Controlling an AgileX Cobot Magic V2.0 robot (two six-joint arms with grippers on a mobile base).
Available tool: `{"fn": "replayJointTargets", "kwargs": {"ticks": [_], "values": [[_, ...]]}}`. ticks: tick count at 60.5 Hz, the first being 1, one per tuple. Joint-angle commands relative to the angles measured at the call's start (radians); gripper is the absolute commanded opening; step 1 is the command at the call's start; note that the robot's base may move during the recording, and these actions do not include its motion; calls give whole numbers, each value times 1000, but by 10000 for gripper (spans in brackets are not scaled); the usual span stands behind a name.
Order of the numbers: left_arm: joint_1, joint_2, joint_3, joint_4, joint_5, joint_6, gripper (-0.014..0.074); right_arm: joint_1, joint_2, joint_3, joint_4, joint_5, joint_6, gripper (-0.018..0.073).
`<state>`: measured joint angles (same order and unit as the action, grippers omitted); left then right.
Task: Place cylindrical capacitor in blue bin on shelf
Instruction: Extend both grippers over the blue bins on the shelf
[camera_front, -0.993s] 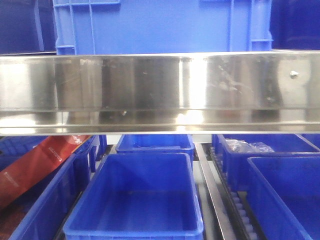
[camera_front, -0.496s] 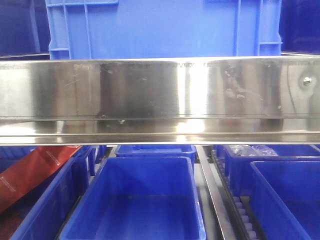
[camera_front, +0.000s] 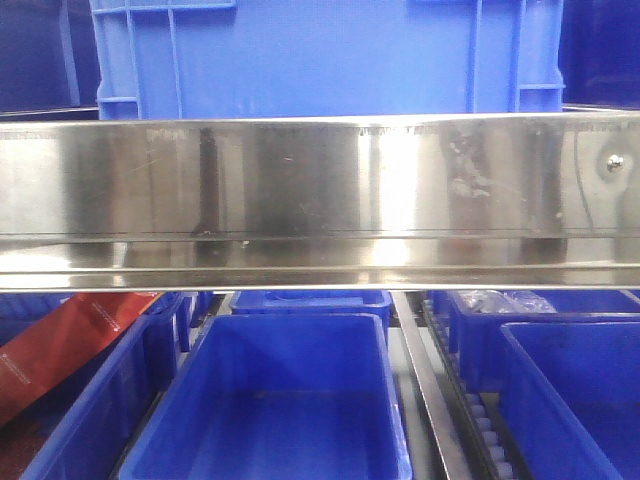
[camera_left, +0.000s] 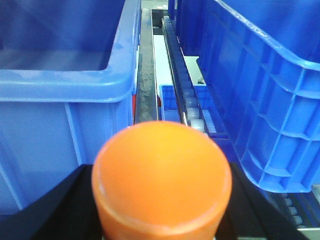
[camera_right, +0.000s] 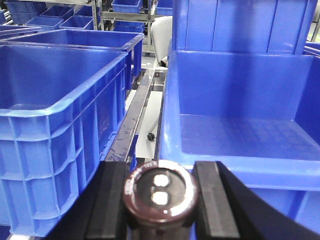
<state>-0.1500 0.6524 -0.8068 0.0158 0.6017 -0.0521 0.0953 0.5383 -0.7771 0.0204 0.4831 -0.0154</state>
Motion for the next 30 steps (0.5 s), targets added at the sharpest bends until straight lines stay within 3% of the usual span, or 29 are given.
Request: {"fn": "replayJointTargets", "kwargs": {"ticks": [1,30], "values": [[-7,-3,-2,-1,-22,0,-111,0,-3,-11,-9,-28,-2,-148],[-7,-3,-2,-1,-22,0,-111,0,-3,-11,-9,-28,-2,-148]]}}
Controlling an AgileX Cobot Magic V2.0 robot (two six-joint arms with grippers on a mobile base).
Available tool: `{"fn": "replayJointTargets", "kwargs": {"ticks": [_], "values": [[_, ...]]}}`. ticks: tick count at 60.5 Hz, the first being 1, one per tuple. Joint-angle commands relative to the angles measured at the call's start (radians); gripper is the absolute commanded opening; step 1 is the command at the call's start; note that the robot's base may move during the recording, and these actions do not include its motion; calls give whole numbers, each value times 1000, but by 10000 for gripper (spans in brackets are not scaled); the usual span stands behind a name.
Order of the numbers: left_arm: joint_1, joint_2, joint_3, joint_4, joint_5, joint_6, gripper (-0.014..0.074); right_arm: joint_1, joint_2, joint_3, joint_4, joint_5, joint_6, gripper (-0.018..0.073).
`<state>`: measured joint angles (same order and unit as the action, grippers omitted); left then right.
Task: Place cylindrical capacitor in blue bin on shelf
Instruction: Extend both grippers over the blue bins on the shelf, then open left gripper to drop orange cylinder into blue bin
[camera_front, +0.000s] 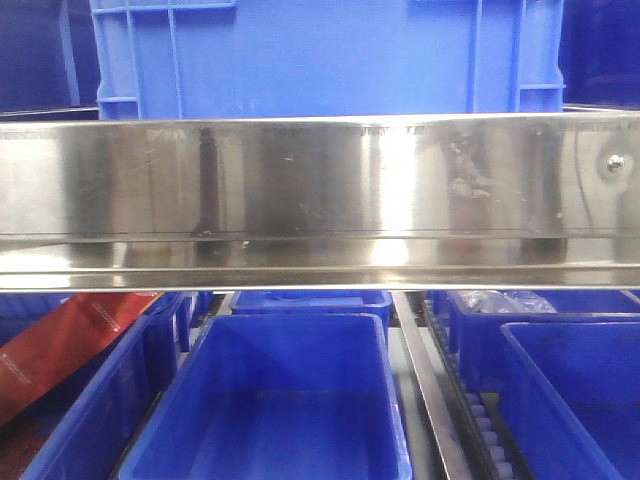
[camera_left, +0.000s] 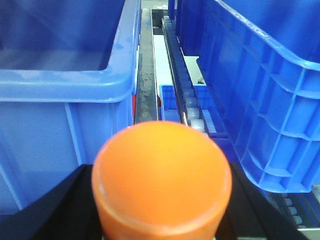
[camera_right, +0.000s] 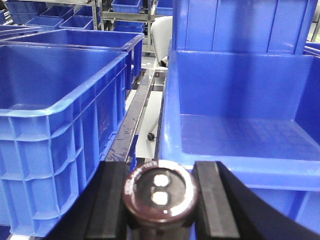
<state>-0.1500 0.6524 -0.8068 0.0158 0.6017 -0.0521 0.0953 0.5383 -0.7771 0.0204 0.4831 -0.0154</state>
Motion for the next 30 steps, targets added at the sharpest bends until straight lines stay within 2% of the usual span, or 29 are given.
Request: {"fn": "replayJointTargets", "kwargs": {"ticks": [1,14,23,30], "values": [[-7,-3,-2,-1,-22,0,-111,0,-3,-11,-9,-28,-2,-148],[-7,-3,-7,-1,-49,0,-111,0,-3,-11,-9,-28,-2,-148],[-7,34,-71,-6,-42,0,-111,0,-3,-11,-9,-28,-2,-148],[-63,99,-178,-6,-42,39,-111,0,-3,-11,-9,-28,-2,-148]]}}
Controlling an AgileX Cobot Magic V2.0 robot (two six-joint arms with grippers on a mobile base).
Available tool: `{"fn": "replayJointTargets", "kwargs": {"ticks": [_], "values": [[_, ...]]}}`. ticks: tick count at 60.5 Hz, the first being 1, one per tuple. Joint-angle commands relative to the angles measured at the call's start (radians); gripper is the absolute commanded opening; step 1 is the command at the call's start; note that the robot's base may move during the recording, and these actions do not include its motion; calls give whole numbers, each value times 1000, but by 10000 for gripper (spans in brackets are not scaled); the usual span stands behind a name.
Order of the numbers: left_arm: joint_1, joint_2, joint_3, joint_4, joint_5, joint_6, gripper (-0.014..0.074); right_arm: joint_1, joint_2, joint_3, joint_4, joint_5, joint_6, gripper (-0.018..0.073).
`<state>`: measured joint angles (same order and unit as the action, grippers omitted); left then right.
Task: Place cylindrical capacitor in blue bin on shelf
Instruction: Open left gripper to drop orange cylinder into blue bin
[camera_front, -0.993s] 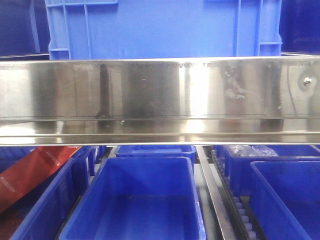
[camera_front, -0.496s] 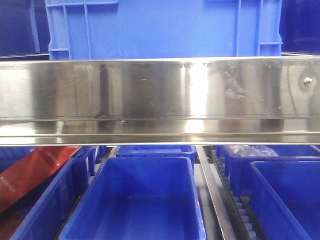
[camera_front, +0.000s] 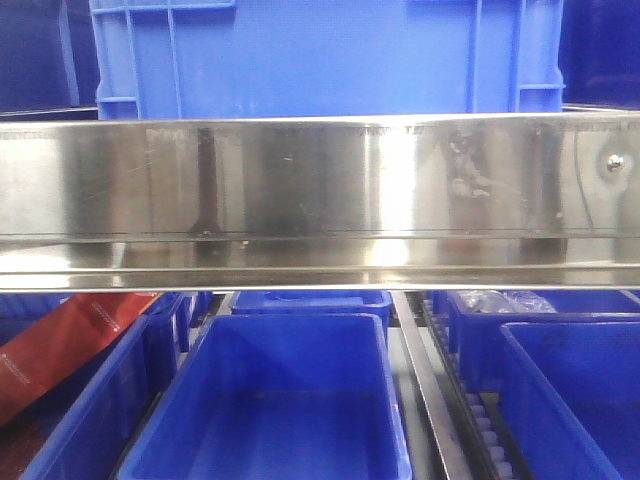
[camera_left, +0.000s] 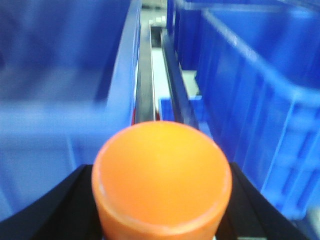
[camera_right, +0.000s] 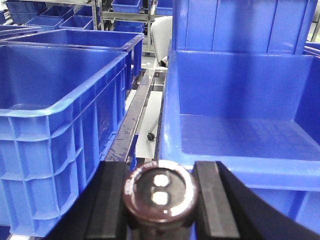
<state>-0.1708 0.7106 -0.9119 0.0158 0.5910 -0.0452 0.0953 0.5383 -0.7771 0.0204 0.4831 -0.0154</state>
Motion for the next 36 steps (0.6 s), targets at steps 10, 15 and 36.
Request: {"fn": "replayJointTargets", "kwargs": {"ticks": [10,15,36], "values": [[-197,211,-302,19,-1,69,-111,0,-3,-11,-9,-48,-2,-148],[-264,317,-439,31,30,69,-111,0,-3,-11,-9,-48,-2,-148],[-413,795,-872,33,49,69,-111,0,-3,-11,-7,-47,-2,-148]]}}
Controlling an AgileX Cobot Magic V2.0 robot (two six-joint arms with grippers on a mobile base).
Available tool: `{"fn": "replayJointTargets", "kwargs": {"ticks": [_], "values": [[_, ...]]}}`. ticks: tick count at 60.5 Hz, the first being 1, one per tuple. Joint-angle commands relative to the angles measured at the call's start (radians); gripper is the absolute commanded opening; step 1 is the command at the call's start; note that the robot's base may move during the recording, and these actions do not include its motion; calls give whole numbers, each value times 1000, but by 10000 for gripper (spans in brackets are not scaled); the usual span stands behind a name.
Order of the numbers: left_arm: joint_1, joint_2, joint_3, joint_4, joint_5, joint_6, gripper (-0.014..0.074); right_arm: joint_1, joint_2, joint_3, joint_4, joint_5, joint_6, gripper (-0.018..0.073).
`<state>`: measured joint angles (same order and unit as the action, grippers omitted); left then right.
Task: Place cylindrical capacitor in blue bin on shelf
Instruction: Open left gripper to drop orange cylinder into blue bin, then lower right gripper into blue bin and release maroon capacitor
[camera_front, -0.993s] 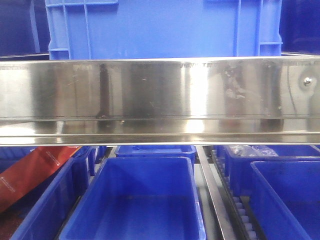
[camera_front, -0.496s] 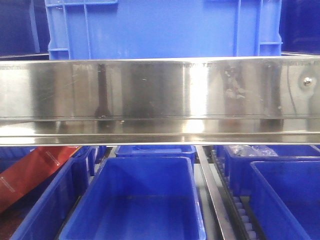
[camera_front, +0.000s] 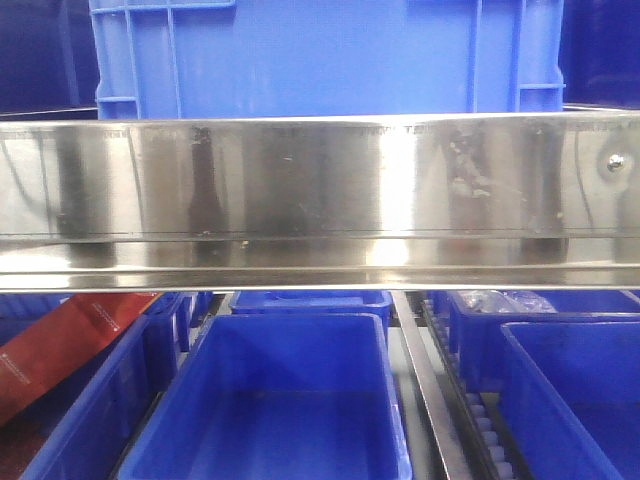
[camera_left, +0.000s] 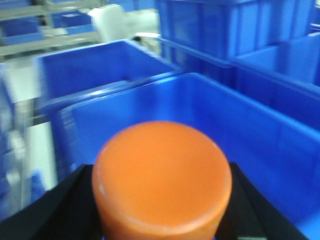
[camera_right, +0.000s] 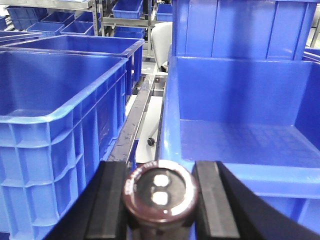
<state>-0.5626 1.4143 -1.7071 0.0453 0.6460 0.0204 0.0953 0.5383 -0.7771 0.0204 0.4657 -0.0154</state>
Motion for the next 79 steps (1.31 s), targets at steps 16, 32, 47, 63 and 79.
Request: {"fn": "replayJointTargets", "kwargs": {"ticks": [16,32,47,63,79], "values": [[-39,312,-166,3,-8,3,-111,0,-3,-11,-7,-28,-2,-148],[-39,400,-167,1,-6,3,-17,0,-3,-11,-7,-26,-2,-148],[-39,415,-167,-9,-6,3,507,0,-3,-11,-7,-26,-2,-148],[-39,400,-213,-12,65,3,599,0,-3,-11,-7,-24,-2,-148],[-39,278,-216,-14,138,3,369,0,-3,-11,5,-31,-2,-148]]}}
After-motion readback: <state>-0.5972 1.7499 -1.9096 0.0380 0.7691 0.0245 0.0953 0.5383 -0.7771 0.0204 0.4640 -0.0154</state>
